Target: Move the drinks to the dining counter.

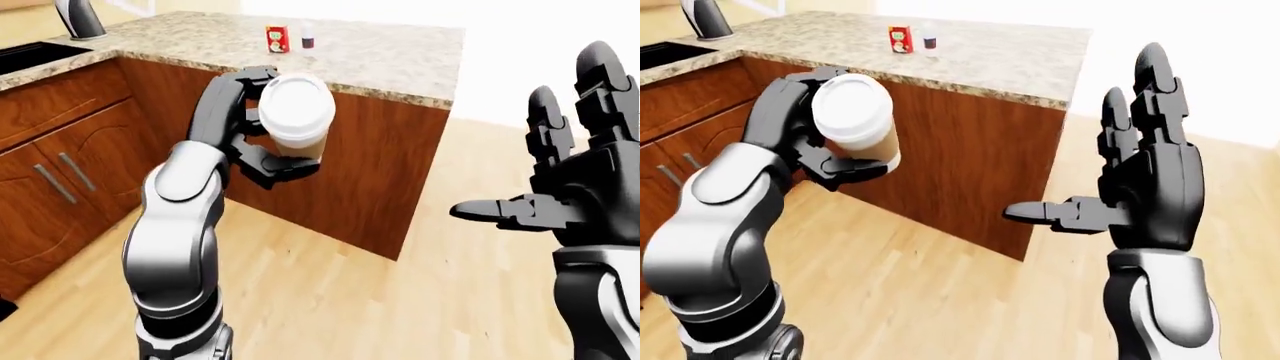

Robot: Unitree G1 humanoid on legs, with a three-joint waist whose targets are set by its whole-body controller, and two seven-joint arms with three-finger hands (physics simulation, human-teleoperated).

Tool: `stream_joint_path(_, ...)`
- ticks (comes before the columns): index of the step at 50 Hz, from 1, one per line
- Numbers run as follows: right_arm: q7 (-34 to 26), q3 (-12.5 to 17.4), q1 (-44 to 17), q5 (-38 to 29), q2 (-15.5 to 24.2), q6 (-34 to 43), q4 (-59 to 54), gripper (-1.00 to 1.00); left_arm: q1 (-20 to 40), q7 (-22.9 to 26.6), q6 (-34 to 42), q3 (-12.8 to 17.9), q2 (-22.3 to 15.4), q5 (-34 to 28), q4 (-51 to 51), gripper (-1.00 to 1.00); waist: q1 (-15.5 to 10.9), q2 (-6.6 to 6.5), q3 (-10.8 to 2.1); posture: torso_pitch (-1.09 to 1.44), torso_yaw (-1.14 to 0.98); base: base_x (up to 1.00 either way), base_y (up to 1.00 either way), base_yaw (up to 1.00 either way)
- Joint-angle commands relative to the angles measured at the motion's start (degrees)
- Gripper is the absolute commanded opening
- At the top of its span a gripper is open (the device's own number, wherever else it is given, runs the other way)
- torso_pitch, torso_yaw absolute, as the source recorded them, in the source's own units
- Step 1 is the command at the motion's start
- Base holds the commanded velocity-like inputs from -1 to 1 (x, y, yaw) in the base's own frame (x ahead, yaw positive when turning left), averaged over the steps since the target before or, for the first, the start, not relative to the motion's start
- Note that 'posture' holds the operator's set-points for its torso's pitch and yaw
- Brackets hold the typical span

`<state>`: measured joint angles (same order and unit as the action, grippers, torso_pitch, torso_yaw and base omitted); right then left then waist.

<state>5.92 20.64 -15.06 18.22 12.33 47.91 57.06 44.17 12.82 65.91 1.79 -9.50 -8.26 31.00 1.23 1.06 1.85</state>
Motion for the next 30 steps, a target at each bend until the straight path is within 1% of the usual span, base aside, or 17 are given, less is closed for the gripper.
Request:
stream_joint_path(1,0.4,0.1,-1.1,1.3,0.6,-0.4,1.0,1.00,2.3,-0.3,-0.1,1.1,-0.8,-0.5,1.0,-1.00,0.0,0.68,-0.48,0.00,0.00,0.89,0.38,0.00)
stream_joint_path(5,1.5,1.3,-2.1,3.2,1.8,0.8,1.6,1.00,4.8,0.2,2.1,1.1,-1.5,-0.6,1.6,-1.00,0.9,-1.55,-1.62,0.00,0.00,0.90,0.38,0.00)
stream_joint_path(7,1.9,2.1,-2.0,4.3,2.0,0.9,2.2,1.00,5.2,0.6,3.0,0.8,-1.9,-0.8,2.4,-1.00,0.7,-4.58,-2.15,0.00,0.00,0.91,0.37,0.00)
stream_joint_path(8,2.0,1.9,-1.6,4.2,2.0,0.2,1.8,1.00,5.0,0.8,2.7,0.8,-2.0,-0.9,2.5,-1.00,0.2,-4.37,-1.88,0.00,0.00,0.91,0.38,0.00)
stream_joint_path(10,2.2,1.7,-1.5,4.4,2.2,-0.3,1.6,1.00,5.0,1.0,2.9,1.1,-2.2,-1.0,2.7,-1.00,-0.5,-4.15,1.60,0.00,0.00,0.91,0.38,0.00)
stream_joint_path(12,2.7,2.1,-1.8,5.2,2.5,0.0,2.0,1.00,5.1,1.2,3.5,1.0,-2.3,-1.2,3.3,-1.00,-1.5,-4.03,0.14,0.00,0.00,0.89,0.37,0.00)
stream_joint_path(15,3.8,2.7,-2.1,6.3,2.9,1.0,2.5,1.00,5.1,1.3,3.4,1.1,-2.2,-1.3,3.3,-1.00,-2.0,-3.29,0.66,0.00,0.00,0.79,0.31,0.00)
stream_joint_path(17,4.7,3.7,-2.1,8.9,2.5,1.0,2.3,1.00,4.5,1.3,2.9,1.1,-2.0,-1.3,3.3,-1.00,-0.6,-2.99,-0.64,0.00,0.00,0.06,0.00,0.00)
stream_joint_path(18,5.3,4.1,-2.1,10.7,2.2,1.2,2.4,1.00,4.4,1.3,3.0,1.1,-2.0,-1.3,3.5,-1.00,0.3,-2.84,-0.35,0.00,0.00,0.00,0.00,-0.82)
stream_joint_path(19,6.3,5.0,-2.4,13.2,1.9,1.8,2.6,1.00,4.3,1.3,2.9,1.1,-1.9,-1.3,3.4,-1.00,1.3,-1.15,0.89,0.00,0.00,0.00,0.00,-1.00)
stream_joint_path(20,6.8,4.7,-2.0,13.5,2.9,1.5,2.4,1.00,4.1,1.3,2.7,1.1,-1.8,-1.3,3.4,-1.00,1.9,2.76,1.50,0.00,0.00,0.00,0.00,-1.00)
stream_joint_path(21,7.8,5.1,-2.2,15.0,3.1,1.8,2.6,1.00,3.8,1.2,2.5,1.1,-1.8,-1.4,3.4,-1.00,1.2,6.39,0.48,0.00,0.00,0.00,0.00,-1.00)
stream_joint_path(22,8.5,5.4,-2.1,16.1,3.5,1.7,2.5,1.00,3.5,1.3,2.5,1.1,-1.7,-1.4,3.6,-1.00,-0.3,4.44,0.85,0.00,0.00,0.00,0.00,-1.00)
stream_joint_path(24,9.6,5.5,-1.9,17.5,4.2,1.4,2.5,1.00,3.2,1.3,2.4,1.2,-1.7,-1.4,3.8,-1.00,1.1,3.39,-0.29,0.00,0.00,0.00,0.00,-1.00)
stream_joint_path(27,10.5,5.2,-1.4,18.9,5.0,0.8,2.6,1.00,3.1,1.6,3.4,0.9,-2.0,-1.5,4.9,-1.00,1.0,2.11,0.00,0.00,0.00,0.00,0.00,-1.00)
stream_joint_path(29,10.5,4.5,-0.8,17.6,6.3,-0.2,2.6,1.00,3.0,1.7,3.4,0.8,-1.9,-1.6,4.9,-1.00,0.2,-0.29,0.15,0.00,0.00,0.00,0.00,-1.00)
stream_joint_path(30,10.6,4.5,-0.9,17.9,6.0,-0.1,2.3,1.00,3.1,1.7,3.5,0.7,-1.9,-1.7,4.9,-1.00,-1.6,-2.08,0.05,0.00,0.00,0.00,-0.38,0.00)
